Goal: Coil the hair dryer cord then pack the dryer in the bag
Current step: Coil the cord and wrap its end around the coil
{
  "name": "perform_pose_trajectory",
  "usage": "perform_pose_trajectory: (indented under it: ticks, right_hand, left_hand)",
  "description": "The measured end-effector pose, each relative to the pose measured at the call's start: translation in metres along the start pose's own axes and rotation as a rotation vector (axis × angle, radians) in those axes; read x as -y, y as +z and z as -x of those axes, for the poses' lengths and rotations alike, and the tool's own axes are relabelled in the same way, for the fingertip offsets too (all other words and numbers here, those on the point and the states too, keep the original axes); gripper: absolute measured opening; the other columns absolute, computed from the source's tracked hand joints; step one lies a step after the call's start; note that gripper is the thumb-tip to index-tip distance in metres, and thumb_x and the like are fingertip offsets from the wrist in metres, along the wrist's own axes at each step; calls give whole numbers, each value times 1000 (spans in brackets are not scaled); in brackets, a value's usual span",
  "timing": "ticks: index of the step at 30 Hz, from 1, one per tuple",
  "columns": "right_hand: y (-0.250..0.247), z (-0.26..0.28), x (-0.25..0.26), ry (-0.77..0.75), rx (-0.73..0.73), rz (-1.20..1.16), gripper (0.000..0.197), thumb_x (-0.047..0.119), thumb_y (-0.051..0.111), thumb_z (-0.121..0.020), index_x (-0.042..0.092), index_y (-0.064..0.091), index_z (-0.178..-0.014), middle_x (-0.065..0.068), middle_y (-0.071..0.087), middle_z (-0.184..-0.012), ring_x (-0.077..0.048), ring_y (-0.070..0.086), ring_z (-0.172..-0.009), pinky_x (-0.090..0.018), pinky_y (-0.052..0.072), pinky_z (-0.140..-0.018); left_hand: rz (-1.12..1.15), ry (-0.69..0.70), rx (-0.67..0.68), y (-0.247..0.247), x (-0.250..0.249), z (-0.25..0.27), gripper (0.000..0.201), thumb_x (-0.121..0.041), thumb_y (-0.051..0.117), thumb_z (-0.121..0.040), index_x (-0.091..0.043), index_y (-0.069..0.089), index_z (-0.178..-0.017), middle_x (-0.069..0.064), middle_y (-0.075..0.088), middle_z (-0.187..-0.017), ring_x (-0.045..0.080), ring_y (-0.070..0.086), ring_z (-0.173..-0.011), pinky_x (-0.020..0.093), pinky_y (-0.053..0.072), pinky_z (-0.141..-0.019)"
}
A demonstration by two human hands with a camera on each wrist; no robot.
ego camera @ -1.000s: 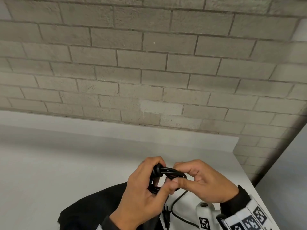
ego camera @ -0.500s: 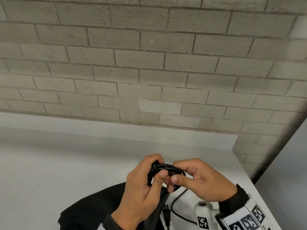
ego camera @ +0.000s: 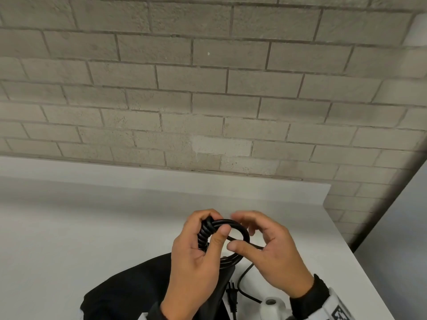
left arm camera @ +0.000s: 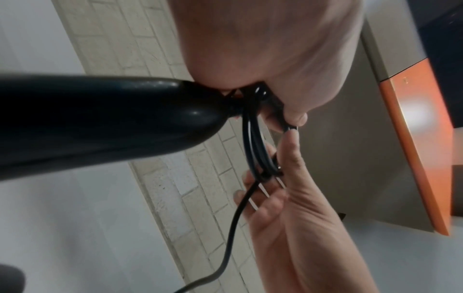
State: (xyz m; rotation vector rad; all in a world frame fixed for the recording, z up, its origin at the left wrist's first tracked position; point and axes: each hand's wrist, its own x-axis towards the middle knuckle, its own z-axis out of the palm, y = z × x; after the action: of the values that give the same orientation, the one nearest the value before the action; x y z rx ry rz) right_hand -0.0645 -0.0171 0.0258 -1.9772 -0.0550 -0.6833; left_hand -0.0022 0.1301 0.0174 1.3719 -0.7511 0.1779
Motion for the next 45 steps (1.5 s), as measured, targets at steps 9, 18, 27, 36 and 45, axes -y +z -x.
perform_pose_trajectory:
  ticks: [9,18,27,36,45]
  right_hand:
    - [39,27,-2,-218,-321,648,31,46,55,-90,22,73,-95,4,52,-77,-9,49,-60,-13,40,-49]
    - [23,22,45,444,-71,-199,57,67,49,-82,21,59,-50,11,54,-75,-7,53,-62,-20,43,-70]
    - [28,41,38,126,-249,124,14,49,61,-86,40,72,-88,12,59,-102,-10,57,-93,-10,42,-72]
    - [31,56,39,97,-459,138,23,52,54,-81,44,69,-97,15,71,-79,-10,68,-70,-15,51,-63]
    - [12,45,48,492,-213,-753,48,51,88,-50,11,71,-69,-13,61,-60,-27,66,-58,-31,55,-56]
  left_hand:
    - [30,-13,-75,4,3,1,14,-44,58,-86,-34,61,-95,-6,64,-84,12,62,-72,21,51,-66]
    - [-152,58,-144,7,12,5,23,-62,47,-90,-44,53,-102,0,61,-88,15,58,-67,24,46,-62]
    - [-209,103,-158,-1,11,-5,11,-42,48,-91,-45,49,-102,-16,61,-90,6,61,-77,7,43,-65]
    - [-348,126,-105,8,19,4,18,-70,33,-91,-63,36,-107,-11,58,-79,7,57,-63,10,42,-58]
    - [-263,78,51,-1,14,5,17,-61,31,-92,-63,35,-109,-23,55,-83,2,53,-62,6,38,-56]
